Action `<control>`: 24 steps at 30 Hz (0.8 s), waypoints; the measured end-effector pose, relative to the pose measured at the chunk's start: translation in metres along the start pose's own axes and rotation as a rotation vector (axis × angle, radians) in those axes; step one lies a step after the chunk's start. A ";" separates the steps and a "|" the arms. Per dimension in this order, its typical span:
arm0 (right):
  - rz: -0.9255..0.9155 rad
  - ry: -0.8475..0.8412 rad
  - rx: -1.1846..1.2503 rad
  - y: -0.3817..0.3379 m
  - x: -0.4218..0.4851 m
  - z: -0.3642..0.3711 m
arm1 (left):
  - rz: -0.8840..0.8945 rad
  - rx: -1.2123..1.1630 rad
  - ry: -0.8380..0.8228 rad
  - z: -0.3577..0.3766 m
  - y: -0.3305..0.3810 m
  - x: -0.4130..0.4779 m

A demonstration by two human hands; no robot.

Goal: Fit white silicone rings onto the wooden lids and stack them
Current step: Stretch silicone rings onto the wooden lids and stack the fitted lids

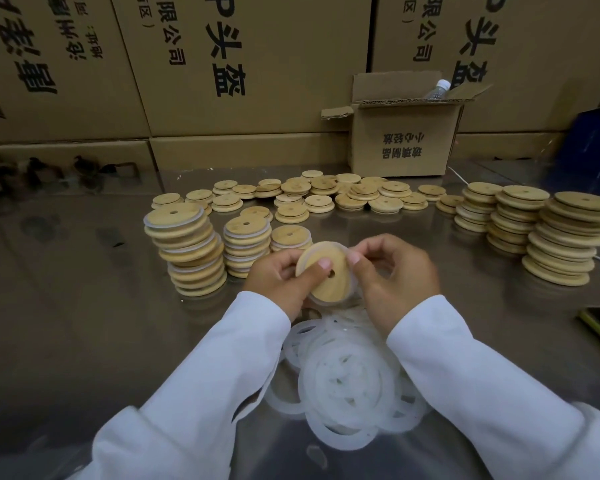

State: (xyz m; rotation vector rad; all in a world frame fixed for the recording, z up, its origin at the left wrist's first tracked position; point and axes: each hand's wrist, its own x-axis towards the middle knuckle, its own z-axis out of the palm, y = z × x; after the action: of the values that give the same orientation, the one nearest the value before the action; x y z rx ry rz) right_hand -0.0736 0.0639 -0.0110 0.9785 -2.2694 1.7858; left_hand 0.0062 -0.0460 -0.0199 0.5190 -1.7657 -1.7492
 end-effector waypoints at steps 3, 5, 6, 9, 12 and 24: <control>0.031 -0.042 -0.005 -0.002 0.003 -0.003 | 0.041 0.017 -0.033 -0.002 0.002 -0.001; 0.083 -0.065 0.047 -0.002 0.006 -0.006 | 0.063 0.022 -0.051 -0.003 0.005 0.000; 0.100 -0.079 0.068 -0.003 0.007 -0.007 | 0.075 0.024 -0.058 -0.004 0.006 0.000; 0.096 -0.097 0.091 -0.004 0.008 -0.008 | 0.113 0.027 -0.064 -0.007 0.010 0.001; 0.066 -0.105 0.091 -0.005 0.009 -0.008 | 0.100 0.011 -0.049 -0.010 0.010 0.002; 0.052 -0.063 0.236 -0.002 0.002 -0.001 | 0.026 -0.114 0.013 -0.005 0.004 0.001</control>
State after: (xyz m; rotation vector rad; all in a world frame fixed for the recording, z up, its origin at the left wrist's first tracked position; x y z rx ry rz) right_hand -0.0745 0.0641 -0.0079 1.0333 -2.1740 2.1115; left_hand 0.0092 -0.0501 -0.0163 0.4566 -1.6458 -1.8118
